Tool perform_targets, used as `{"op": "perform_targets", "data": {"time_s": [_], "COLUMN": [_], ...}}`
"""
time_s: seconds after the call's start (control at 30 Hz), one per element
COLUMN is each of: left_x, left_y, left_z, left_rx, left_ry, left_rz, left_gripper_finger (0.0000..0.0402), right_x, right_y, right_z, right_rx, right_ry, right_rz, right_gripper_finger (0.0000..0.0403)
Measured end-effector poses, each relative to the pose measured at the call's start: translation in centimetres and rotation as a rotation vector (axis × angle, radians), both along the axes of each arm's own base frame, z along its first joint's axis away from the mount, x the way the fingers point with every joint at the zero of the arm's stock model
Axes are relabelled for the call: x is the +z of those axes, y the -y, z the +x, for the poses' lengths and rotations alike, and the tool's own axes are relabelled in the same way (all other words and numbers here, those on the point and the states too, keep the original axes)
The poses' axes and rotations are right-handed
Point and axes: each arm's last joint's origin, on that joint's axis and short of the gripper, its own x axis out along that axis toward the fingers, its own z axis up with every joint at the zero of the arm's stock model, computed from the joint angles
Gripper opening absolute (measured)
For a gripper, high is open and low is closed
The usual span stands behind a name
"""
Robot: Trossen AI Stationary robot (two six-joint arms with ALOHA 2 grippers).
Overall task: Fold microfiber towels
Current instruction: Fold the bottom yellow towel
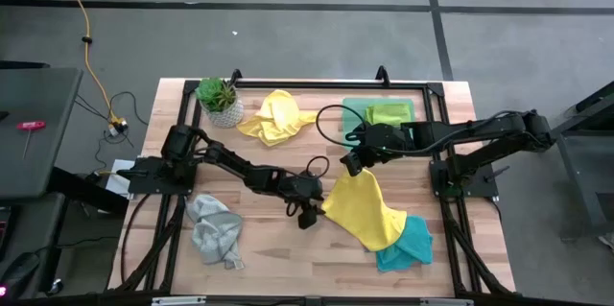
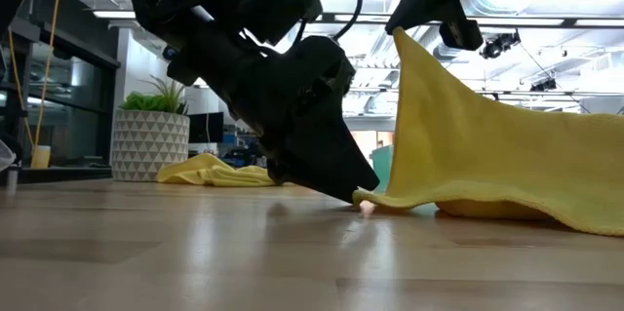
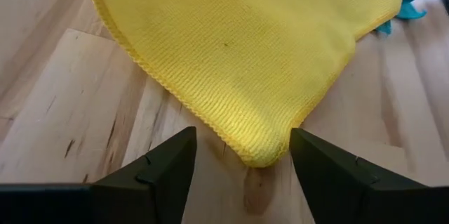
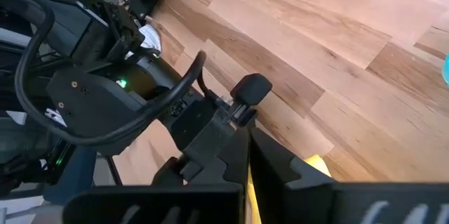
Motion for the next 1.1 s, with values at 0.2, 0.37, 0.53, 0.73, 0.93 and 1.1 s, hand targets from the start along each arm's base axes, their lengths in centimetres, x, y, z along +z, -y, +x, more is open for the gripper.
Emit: {"op": "perform_targets", "data": {"time_s": [0.2, 0.37, 0.53, 0.73, 0.93, 1.1], "left_x": [-0.2, -0.3, 1.8, 9.9, 17.8, 21.7], "left_y": [1.1, 1.5, 0.3, -2.4, -4.6, -6.1], "left_z": [-0.3, -0.4, -1.4, -4.3, -9.6, -13.7], "left_rx": [0.014, 0.012, -0.013, -0.069, -0.025, 0.037], "left_ry": [-0.022, -0.029, -0.101, -0.037, 0.074, 0.105], "left_rz": [0.058, 0.058, 0.067, 0.221, 0.325, 0.388], "left_gripper_finger": [0.0113, 0.0012, 0.0003, 0.0001, 0.0001, 0.0], "right_x": [0.0, 0.2, 0.7, 3.7, 5.0, 6.2], "right_y": [0.0, 0.0, 0.4, 1.3, 2.4, 3.4], "right_z": [0.0, 0.1, -0.3, -1.6, -2.7, -2.8], "right_rx": [0.001, 0.004, 0.024, 0.032, 0.021, 0.021], "right_ry": [0.005, 0.021, 0.042, 0.142, 0.124, 0.156], "right_rz": [-0.001, -0.004, -0.003, -0.055, -0.106, -0.16], "right_gripper_finger": [0.0, 0.0, 0.0, 0.0, 0.0, 0.0]}}
